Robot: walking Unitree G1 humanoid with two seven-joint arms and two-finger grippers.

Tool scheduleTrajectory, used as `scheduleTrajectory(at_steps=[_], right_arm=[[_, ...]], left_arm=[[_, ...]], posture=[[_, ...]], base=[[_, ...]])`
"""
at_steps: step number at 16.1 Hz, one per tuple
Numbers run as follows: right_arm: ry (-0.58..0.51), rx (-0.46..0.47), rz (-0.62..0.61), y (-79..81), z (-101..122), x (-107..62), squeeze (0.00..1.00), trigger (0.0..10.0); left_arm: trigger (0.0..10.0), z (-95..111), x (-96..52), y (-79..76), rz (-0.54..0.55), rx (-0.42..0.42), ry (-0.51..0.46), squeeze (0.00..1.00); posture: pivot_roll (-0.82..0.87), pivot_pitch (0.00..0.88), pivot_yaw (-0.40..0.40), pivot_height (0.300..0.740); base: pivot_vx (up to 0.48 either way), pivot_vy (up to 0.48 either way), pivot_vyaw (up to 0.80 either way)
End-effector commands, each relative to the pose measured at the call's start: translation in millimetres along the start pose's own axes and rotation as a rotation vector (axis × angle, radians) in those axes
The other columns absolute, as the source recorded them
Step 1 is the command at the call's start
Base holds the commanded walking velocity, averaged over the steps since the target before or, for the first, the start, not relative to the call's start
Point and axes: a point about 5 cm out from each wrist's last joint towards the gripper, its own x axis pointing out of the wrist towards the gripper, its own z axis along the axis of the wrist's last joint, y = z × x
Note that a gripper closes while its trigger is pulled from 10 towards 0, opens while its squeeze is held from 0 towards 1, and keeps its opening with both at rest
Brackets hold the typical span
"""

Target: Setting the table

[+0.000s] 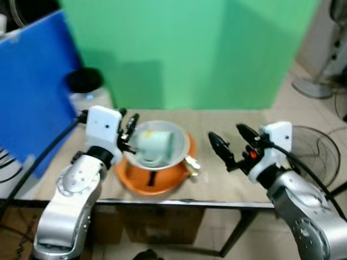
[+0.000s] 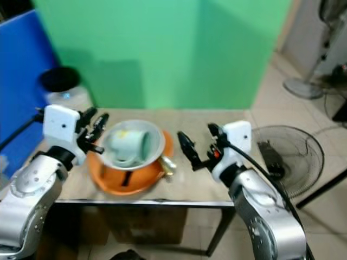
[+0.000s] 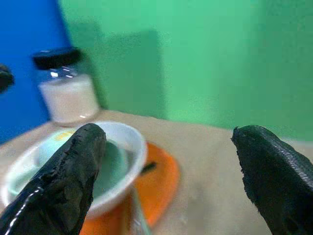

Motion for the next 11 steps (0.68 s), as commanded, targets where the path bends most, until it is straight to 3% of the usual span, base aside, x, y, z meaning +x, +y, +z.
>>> scheduleTrajectory(at_steps=[1, 5, 6, 7, 8, 11], right_arm=[[0.008, -0.007, 0.001, -3.6, 1, 0.3, 1.00, 10.0], [0.024, -0.029, 0.049, -6.5, 3, 3.8, 1.00, 10.0], [0.038, -0.048, 0.066, -6.8, 3, 3.3, 1.00, 10.0], [0.050, -0.061, 0.083, -8.6, 3, 2.7, 1.00, 10.0], [0.057, -0.067, 0.093, -11.4, 3, 2.3, 1.00, 10.0], [0.085, -0.079, 0.137, -11.8, 1, 0.3, 1.00, 10.0]], left_arm=[[10.0, 1, 1.0, -2.3, -0.007, 0.007, -0.005, 0.00], [10.0, 1, 2.2, 14.4, -0.092, 0.071, -0.007, 0.00], [10.0, 2, 1.9, 18.4, -0.116, 0.079, -0.010, 0.29], [10.0, 1, 2.5, 17.0, -0.188, 0.094, 0.002, 1.00], [10.0, -3, 3.5, 8.4, -0.326, 0.145, 0.029, 1.00], [10.0, -10, 10.8, 0.0, -0.557, 0.257, 0.087, 1.00]], posture=[[0.10, 0.000, 0.027, 0.740], [0.11, 0.000, 0.017, 0.740], [0.11, 0.000, 0.017, 0.740], [0.11, 0.000, 0.017, 0.740], [0.11, 0.000, 0.014, 0.740], [0.11, 0.000, 0.016, 0.740]], base=[[0.000, 0.000, 0.00], [0.000, 0.000, 0.00], [0.000, 0.000, 0.00], [0.000, 0.000, 0.00], [0.000, 0.000, 0.00], [0.000, 0.000, 0.00]])
